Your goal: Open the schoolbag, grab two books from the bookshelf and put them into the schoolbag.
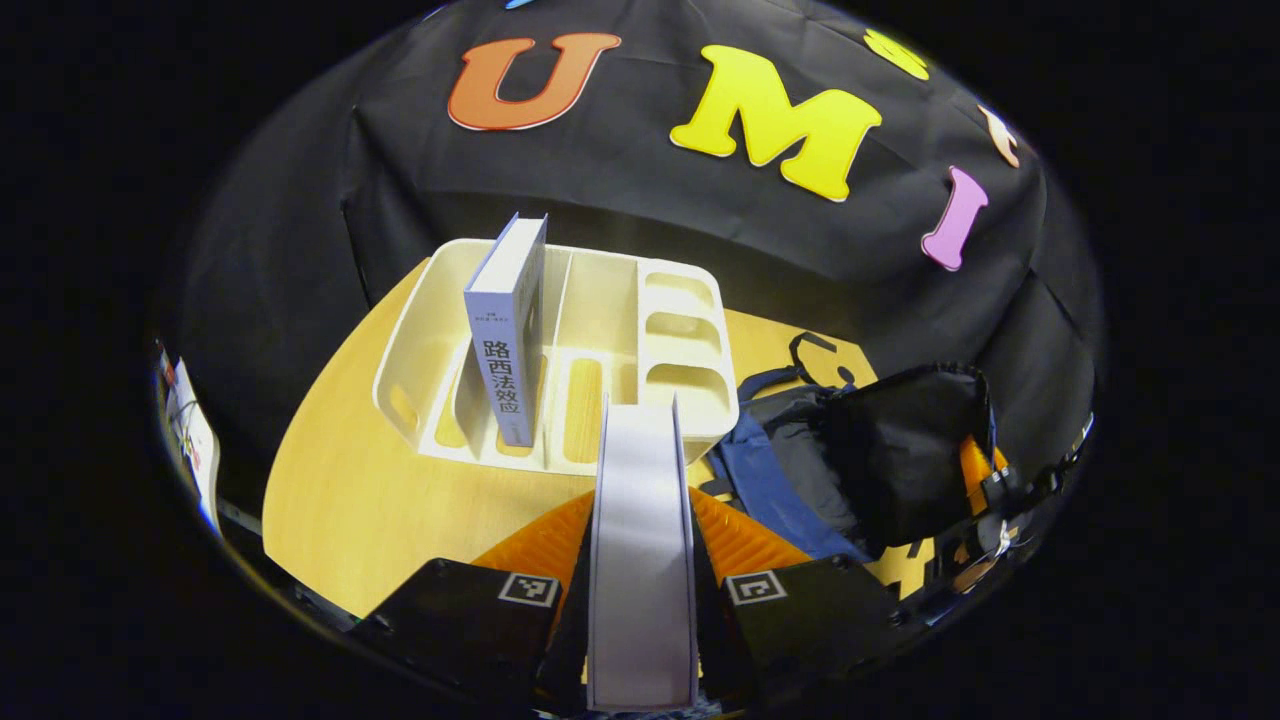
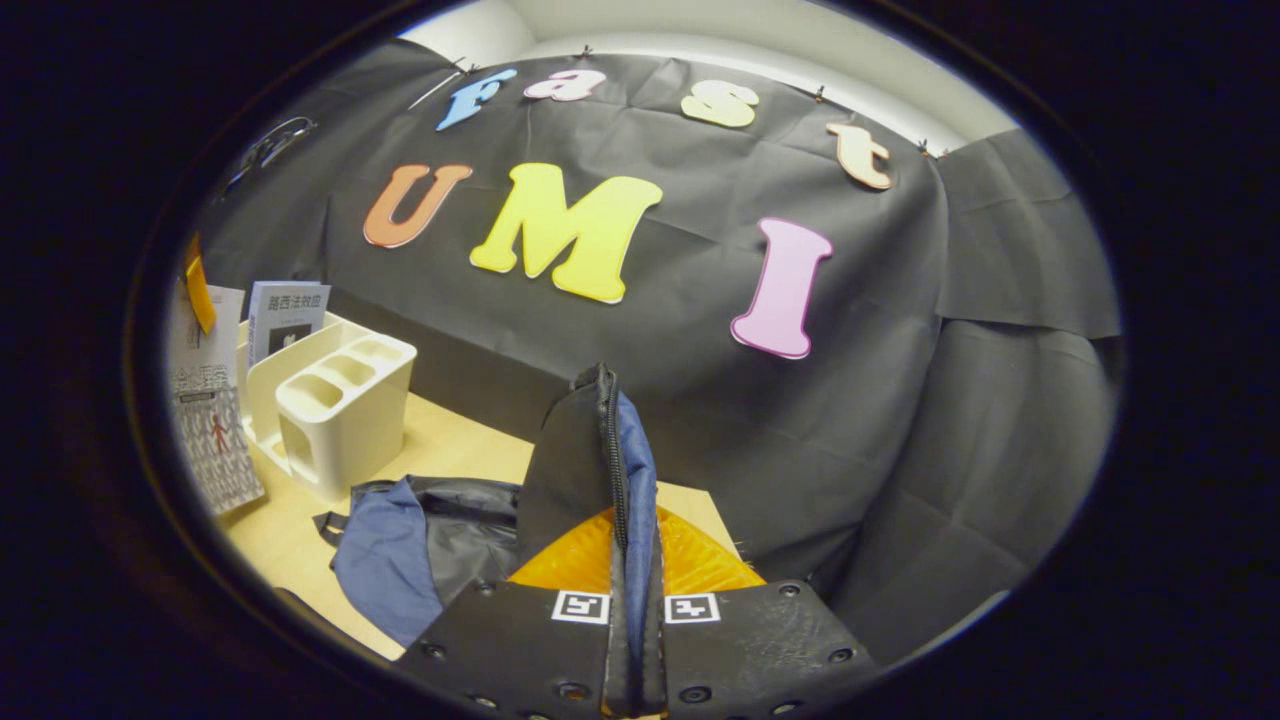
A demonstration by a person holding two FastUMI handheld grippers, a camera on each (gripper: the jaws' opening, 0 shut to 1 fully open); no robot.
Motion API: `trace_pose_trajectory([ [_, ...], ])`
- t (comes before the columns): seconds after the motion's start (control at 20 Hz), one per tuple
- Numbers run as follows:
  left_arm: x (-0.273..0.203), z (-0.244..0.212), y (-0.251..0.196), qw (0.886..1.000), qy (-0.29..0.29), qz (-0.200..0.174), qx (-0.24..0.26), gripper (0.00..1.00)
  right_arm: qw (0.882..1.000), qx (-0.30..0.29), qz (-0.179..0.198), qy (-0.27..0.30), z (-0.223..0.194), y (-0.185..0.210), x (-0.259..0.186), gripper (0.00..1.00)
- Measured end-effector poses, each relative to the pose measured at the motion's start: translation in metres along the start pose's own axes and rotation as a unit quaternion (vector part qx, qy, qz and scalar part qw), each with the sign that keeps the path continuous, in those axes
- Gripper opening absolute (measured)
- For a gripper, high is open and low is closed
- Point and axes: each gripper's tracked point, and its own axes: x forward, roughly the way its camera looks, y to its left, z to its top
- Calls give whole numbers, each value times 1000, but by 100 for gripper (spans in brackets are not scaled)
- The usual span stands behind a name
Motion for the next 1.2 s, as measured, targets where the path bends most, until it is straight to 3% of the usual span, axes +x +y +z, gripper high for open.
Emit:
trace_pose_trajectory([
  [0.35,18,-6,-66,992,-12,-90,-86,46,1000,-3,2,6,0,-4,6,9],
  [0.6,40,3,-125,963,-21,-195,-183,47,1000,24,15,14,2,-9,6,6],
  [0.7,48,12,-141,952,-42,-218,-210,47,999,29,17,10,6,-13,5,5],
  [0.95,88,26,-171,930,-73,-245,-266,47,998,52,27,4,11,-13,4,6],
  [1.2,137,25,-191,927,-92,-220,-289,47,998,43,31,-20,32,-9,-3,6],
])
